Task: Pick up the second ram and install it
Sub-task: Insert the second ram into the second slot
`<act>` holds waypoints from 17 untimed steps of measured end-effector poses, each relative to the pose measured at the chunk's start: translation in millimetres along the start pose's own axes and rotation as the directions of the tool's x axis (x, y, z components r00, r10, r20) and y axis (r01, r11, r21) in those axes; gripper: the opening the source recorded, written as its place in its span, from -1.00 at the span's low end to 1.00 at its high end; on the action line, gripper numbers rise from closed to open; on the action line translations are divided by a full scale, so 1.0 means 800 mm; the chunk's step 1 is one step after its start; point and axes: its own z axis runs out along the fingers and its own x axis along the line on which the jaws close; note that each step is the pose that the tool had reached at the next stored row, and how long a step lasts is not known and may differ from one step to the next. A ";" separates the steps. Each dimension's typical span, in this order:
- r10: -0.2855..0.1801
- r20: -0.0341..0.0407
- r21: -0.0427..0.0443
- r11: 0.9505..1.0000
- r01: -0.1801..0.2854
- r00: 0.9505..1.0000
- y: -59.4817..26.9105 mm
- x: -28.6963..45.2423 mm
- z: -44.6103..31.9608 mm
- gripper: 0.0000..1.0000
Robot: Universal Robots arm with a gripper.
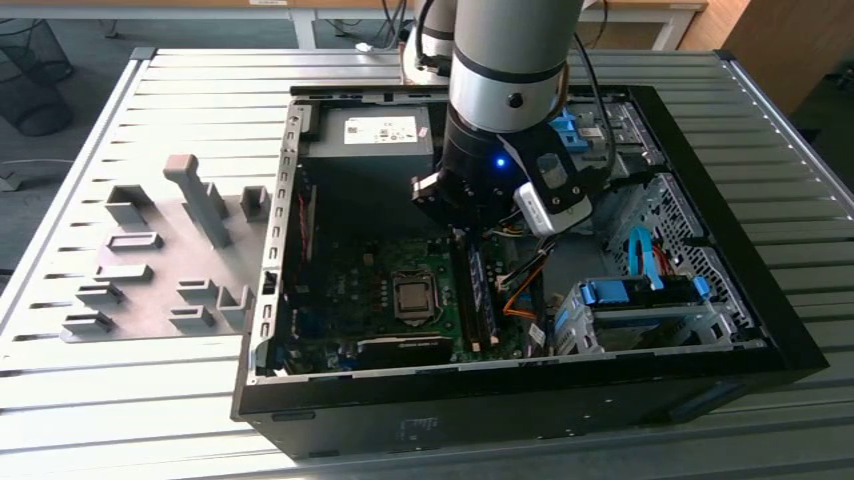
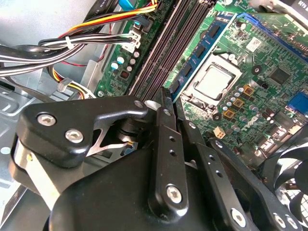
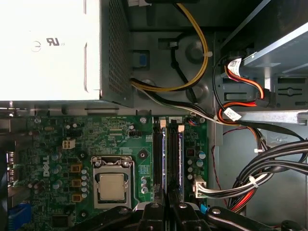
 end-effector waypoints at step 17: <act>0.005 0.000 0.000 1.000 -0.005 1.000 -0.007 -0.0011 0.0161 -0.73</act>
